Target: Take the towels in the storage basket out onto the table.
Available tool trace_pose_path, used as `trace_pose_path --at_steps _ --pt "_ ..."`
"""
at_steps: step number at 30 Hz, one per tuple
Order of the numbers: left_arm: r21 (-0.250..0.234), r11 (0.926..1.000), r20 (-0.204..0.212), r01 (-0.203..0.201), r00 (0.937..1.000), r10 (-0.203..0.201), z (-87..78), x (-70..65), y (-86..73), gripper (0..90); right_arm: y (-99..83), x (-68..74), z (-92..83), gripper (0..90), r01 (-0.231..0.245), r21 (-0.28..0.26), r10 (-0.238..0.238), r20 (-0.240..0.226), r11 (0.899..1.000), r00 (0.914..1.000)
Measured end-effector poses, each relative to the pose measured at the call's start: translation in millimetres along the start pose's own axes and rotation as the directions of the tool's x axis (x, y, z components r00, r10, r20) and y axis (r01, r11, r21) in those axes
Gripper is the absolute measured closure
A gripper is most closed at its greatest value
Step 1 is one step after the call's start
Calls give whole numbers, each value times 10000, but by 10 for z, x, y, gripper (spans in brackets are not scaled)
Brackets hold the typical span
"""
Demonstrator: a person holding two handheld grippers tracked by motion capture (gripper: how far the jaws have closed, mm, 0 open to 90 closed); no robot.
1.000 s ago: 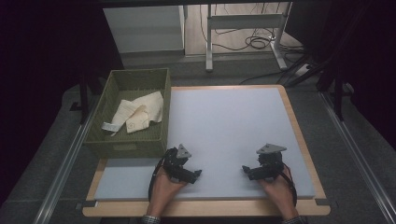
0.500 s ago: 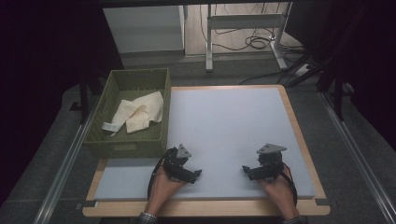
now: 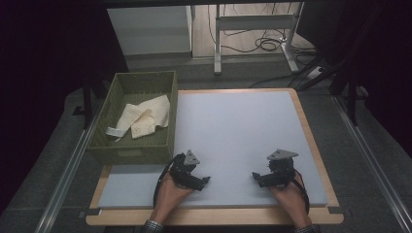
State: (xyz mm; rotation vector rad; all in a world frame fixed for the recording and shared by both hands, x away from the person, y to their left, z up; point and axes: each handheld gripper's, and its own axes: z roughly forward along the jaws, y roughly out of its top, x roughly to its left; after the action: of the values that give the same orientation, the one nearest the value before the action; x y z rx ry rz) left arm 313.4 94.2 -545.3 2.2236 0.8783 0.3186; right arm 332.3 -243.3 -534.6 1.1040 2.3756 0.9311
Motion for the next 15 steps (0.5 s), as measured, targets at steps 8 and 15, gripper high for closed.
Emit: trace_pose_path --at_steps 8,15 --pt "225 9996 -96 -148 9998 150 -10 -97 135 67 0 0 -1 0 -17 4 17 -13 10000 10000" --pt "203 9997 221 104 9997 -108 -76 -115 265 68 1 -1 -1 0 -10 4 10 -17 10000 10000"
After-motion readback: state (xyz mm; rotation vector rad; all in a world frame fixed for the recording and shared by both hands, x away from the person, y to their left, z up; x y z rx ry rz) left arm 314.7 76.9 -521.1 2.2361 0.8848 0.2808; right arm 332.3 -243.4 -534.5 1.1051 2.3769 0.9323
